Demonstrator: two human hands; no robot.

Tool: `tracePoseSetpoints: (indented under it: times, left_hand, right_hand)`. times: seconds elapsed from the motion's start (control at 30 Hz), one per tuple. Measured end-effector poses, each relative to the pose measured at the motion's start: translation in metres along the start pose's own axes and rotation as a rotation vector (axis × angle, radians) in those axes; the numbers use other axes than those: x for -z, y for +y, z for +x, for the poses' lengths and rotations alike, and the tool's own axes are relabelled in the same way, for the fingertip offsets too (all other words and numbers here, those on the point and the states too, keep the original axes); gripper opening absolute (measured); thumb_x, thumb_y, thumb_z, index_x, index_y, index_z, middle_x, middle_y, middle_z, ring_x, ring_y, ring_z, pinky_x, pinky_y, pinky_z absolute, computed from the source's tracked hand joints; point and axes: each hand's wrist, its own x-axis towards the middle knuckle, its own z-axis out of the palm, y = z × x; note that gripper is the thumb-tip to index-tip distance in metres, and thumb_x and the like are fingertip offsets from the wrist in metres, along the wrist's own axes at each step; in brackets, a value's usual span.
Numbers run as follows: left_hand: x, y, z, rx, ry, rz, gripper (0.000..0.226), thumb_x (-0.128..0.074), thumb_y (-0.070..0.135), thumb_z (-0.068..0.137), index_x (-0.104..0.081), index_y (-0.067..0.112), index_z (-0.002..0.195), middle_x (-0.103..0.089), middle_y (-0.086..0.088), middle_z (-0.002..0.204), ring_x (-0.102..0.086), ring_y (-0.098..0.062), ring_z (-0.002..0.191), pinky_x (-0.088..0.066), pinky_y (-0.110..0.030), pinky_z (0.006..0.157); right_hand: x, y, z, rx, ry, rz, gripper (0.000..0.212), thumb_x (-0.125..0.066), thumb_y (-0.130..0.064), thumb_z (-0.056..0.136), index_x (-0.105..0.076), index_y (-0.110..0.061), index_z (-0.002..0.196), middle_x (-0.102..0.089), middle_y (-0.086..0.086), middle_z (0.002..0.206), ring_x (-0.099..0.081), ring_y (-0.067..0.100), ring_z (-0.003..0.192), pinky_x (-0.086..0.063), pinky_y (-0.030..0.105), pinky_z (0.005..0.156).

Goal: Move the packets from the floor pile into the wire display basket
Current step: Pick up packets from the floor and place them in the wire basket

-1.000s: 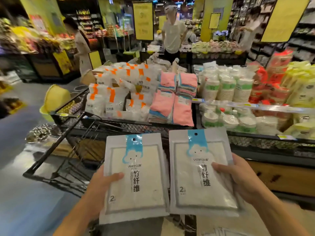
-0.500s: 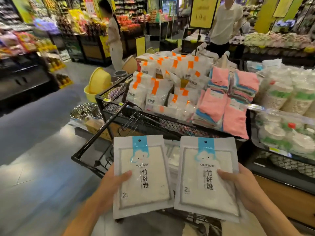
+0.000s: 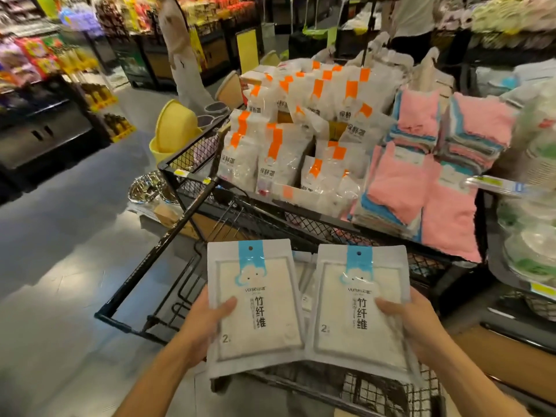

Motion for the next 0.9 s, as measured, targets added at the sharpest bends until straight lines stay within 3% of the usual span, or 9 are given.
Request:
tracePoseSetpoints:
  times: [0.17,0.33,0.6,0.73,0.83,0.9]
  left_hand:
    - [-0.005,-0.006,0.054,0.049,0.028,0.038,0.043,-0.066,0.007,0.094,-0.052,0.015,0.134,-0.073,-0.017,0.120,-0.072,-0.041,0.106,-0.057,-0.066,0.087]
    - [-0.009,-0.020,0.125,0.116,0.029,0.121,0.036,-0.068,0.009,0.093,-0.057,0.017,0.127,-0.076,-0.013,0.113,-0.075,-0.035,0.099,-0.061,-0.059,0.081]
    - [-0.003,-0.053,0.236,0.225,-0.075,0.238,0.036,-0.068,0.010,0.096,-0.058,0.017,0.131,-0.074,-0.012,0.119,-0.075,-0.033,0.101,-0.062,-0.054,0.082]
    - [-0.004,-0.063,0.282,0.241,-0.068,0.294,0.028,-0.064,0.006,0.098,-0.061,0.018,0.123,-0.077,-0.007,0.109,-0.077,-0.024,0.089,-0.064,-0.040,0.068]
    - [-0.004,-0.066,0.309,0.252,-0.096,0.325,0.027,-0.063,0.006,0.099,-0.061,0.019,0.122,-0.077,-0.006,0.108,-0.077,-0.022,0.089,-0.063,-0.037,0.067]
    - [-0.004,-0.072,0.325,0.259,-0.111,0.365,0.028,-0.063,0.008,0.099,-0.061,0.019,0.125,-0.076,-0.006,0.112,-0.076,-0.023,0.094,-0.064,-0.039,0.072]
  right_hand:
    - [-0.004,0.014,0.046,-0.062,0.080,-0.019,0.042,-0.069,0.009,0.088,-0.062,-0.011,0.125,-0.077,0.012,0.109,-0.075,0.032,0.098,-0.060,0.054,0.089]
    - [-0.014,0.030,0.088,-0.131,0.144,-0.023,0.041,-0.069,0.008,0.088,-0.059,-0.011,0.124,-0.075,0.011,0.110,-0.075,0.030,0.096,-0.061,0.041,0.071]
    - [-0.043,0.063,0.149,-0.254,0.229,-0.117,0.041,-0.071,0.001,0.088,-0.059,-0.017,0.124,-0.074,0.009,0.115,-0.075,0.028,0.099,-0.064,0.051,0.080]
    - [-0.062,0.075,0.180,-0.293,0.288,-0.192,0.035,-0.071,0.001,0.089,-0.056,-0.015,0.116,-0.072,0.010,0.107,-0.076,0.025,0.087,-0.064,0.037,0.062]
    - [-0.073,0.091,0.203,-0.345,0.330,-0.249,0.036,-0.072,-0.001,0.089,-0.053,-0.015,0.117,-0.072,0.011,0.108,-0.075,0.031,0.091,-0.064,0.053,0.076]
    - [-0.078,0.103,0.213,-0.367,0.355,-0.292,0.033,-0.071,-0.002,0.091,-0.055,-0.015,0.116,-0.073,0.011,0.105,-0.077,0.029,0.087,-0.065,0.053,0.073]
